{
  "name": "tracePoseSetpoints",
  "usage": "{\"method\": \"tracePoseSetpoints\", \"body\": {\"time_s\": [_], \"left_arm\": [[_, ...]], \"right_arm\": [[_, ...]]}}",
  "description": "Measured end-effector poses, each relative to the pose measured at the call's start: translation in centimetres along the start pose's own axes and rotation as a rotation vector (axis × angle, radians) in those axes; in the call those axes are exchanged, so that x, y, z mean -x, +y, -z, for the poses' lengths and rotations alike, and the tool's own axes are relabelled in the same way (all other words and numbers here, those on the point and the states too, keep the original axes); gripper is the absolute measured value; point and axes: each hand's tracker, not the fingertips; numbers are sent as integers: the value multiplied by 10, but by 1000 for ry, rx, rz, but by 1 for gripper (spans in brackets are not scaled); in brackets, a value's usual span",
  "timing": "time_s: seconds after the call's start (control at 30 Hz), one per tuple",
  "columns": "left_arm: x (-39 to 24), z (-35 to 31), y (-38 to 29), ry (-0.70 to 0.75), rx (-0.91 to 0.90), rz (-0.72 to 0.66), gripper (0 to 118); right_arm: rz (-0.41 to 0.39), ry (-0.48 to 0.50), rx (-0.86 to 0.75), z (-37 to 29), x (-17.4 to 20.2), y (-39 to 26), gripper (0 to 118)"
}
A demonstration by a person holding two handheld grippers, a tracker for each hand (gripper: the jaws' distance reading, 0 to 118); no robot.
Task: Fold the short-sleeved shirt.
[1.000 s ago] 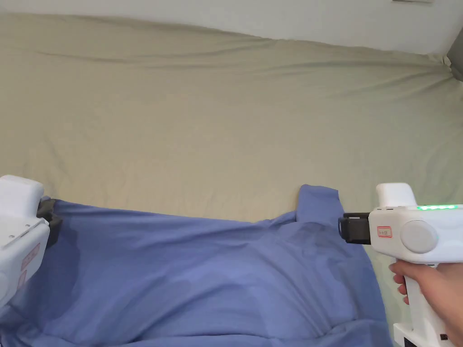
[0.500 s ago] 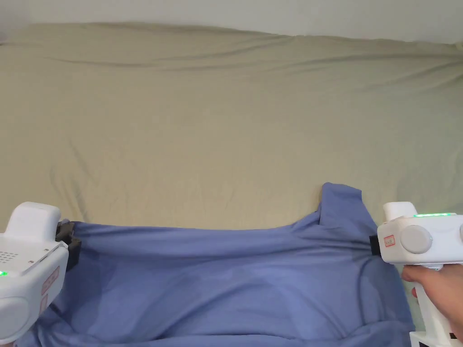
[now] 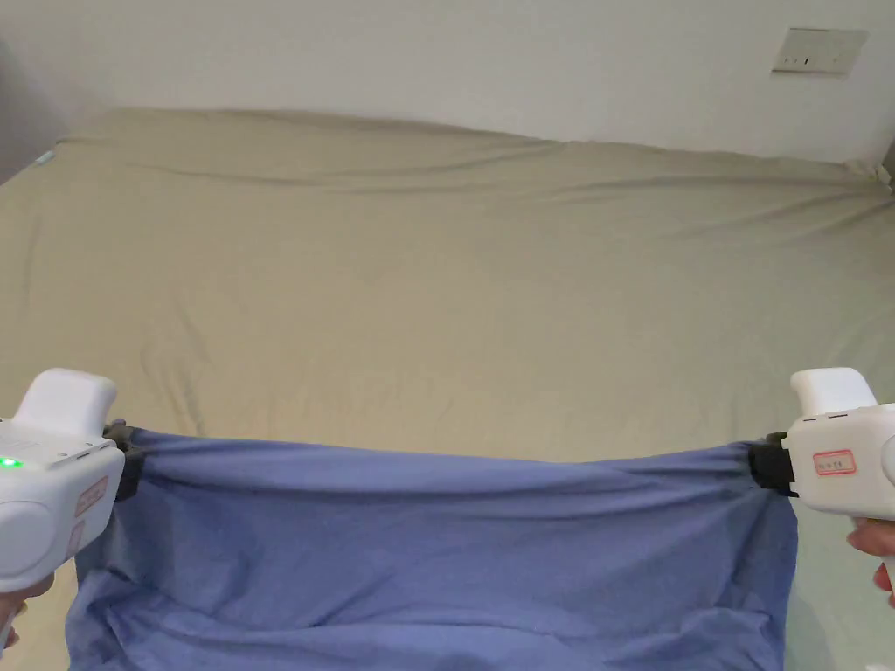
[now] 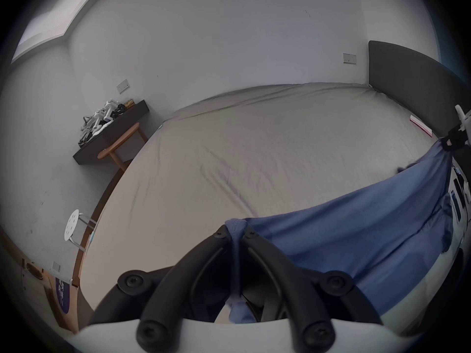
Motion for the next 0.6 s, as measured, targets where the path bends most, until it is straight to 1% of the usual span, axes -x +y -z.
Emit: {"method": "tracePoseSetpoints", "body": {"time_s": [0.2,0.27,0.33,0.43,0.53,0.6], "left_arm": [[5,-28,-40,-18,79,49,4],[3,-31,-58,-30,122,65,4],[-1,-31,-76,-48,173,96,4],[-7,-27,-102,-61,240,129,4],[-5,-8,-127,-77,303,141,4],[-6,0,-138,-91,346,151,4]], "right_arm": [[-110,22,102,-37,16,-49,2],[-140,35,160,-35,12,-69,2],[-161,42,222,-33,16,-90,2],[-175,71,310,-22,20,-120,2],[-145,99,394,-4,20,-144,2],[-148,105,450,7,21,-156,2]]}}
